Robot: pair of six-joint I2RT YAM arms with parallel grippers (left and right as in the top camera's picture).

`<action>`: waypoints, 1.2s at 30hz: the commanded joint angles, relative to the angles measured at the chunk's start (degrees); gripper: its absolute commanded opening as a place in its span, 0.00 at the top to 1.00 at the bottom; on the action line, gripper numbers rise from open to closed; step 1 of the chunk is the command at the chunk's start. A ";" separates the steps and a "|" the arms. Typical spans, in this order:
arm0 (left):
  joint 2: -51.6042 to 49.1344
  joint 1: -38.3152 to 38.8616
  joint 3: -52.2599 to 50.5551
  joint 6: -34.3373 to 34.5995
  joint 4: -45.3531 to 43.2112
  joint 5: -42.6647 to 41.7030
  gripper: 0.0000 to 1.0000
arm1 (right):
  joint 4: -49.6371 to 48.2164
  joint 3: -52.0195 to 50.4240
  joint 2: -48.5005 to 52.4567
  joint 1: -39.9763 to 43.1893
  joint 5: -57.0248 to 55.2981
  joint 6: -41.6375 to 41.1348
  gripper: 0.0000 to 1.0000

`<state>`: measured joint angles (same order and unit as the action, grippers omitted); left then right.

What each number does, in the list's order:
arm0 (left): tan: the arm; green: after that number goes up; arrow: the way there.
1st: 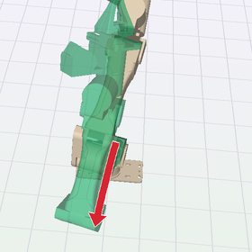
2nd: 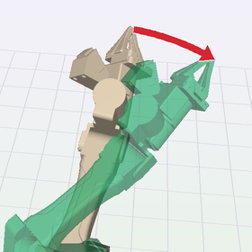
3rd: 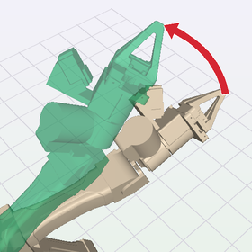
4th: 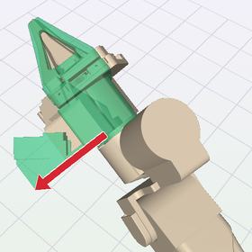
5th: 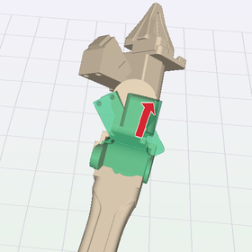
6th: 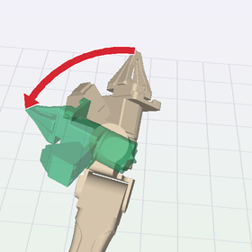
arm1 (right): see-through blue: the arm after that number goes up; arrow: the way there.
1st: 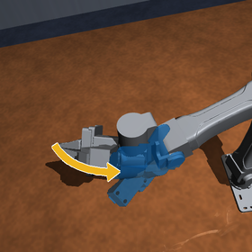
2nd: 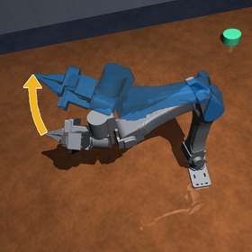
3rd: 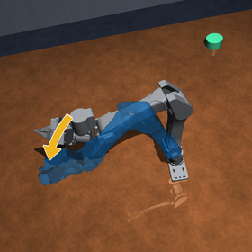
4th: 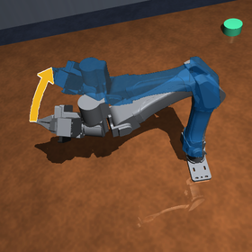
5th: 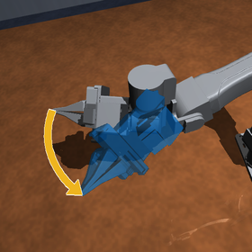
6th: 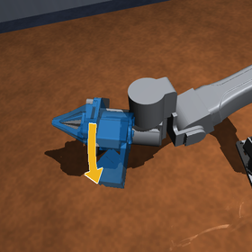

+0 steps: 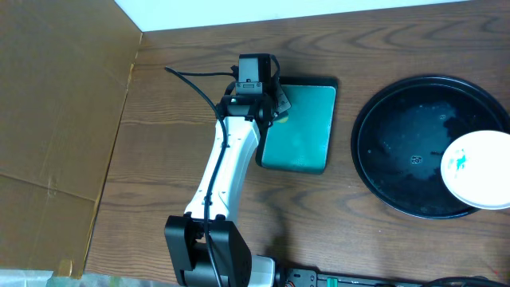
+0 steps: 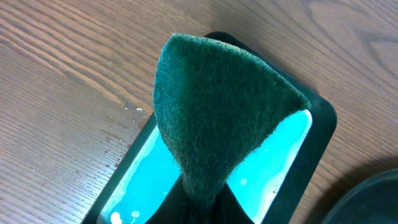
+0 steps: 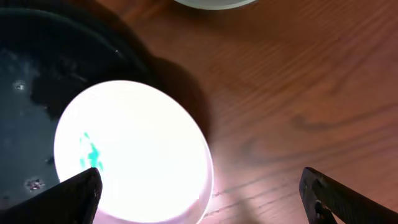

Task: Clean dirty plates on tray and stack at the side

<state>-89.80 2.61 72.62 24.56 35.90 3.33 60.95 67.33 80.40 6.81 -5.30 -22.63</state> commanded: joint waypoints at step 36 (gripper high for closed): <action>0.31 -0.20 -0.17 -0.31 0.07 0.28 0.93 | -19.96 -23.21 0.24 -0.81 14.29 9.40 0.51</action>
<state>-89.80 2.61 72.62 24.56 35.94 3.36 41.47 44.51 80.58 6.79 8.97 -13.47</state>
